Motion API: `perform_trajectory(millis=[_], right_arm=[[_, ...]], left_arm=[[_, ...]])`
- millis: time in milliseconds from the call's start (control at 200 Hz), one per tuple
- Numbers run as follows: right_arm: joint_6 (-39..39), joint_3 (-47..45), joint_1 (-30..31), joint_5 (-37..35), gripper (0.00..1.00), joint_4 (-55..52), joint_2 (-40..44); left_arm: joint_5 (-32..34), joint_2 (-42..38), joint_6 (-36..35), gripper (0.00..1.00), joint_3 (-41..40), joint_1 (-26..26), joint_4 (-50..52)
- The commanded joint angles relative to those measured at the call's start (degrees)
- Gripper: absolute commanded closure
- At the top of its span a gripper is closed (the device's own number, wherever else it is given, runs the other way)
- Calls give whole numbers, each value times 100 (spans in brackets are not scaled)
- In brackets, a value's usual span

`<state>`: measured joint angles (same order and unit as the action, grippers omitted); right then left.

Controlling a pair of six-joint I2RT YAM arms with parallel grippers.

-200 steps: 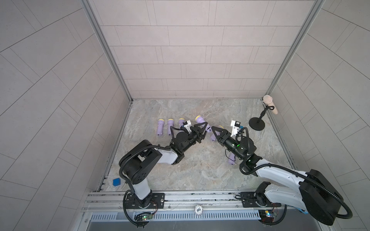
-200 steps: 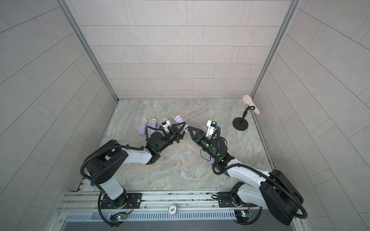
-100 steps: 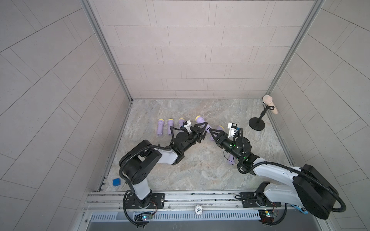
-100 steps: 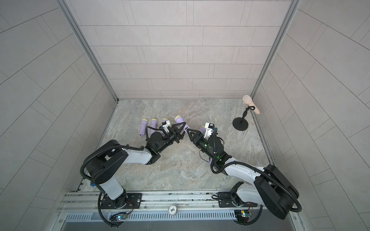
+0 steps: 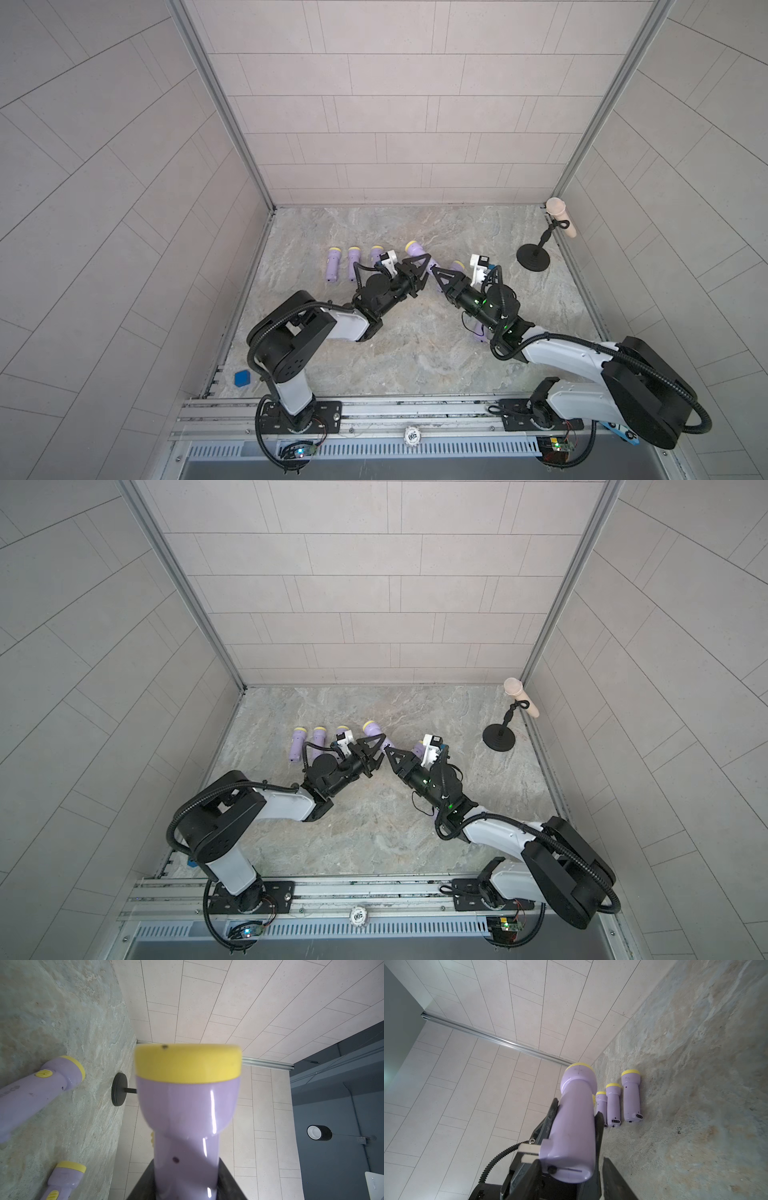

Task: Close the plug at the bottom of the flashlight
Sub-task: Close the plug of the flashlight.

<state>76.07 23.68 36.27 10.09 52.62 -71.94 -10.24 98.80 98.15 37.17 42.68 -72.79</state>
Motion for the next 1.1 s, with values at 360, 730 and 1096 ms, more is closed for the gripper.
perform_trajectory(millis=[360, 730, 1096], right_arm=[[33, 137, 22, -63, 63, 346, -129], [92, 75, 30, -46, 63, 588, -84], [83, 161, 35, -61, 65, 527, -252]], left_arm=[[-127, -37, 125, 100, 70, 39, -324], [-123, -10, 151, 100, 97, 57, -323], [-146, -1, 143, 100, 139, 91, -331]])
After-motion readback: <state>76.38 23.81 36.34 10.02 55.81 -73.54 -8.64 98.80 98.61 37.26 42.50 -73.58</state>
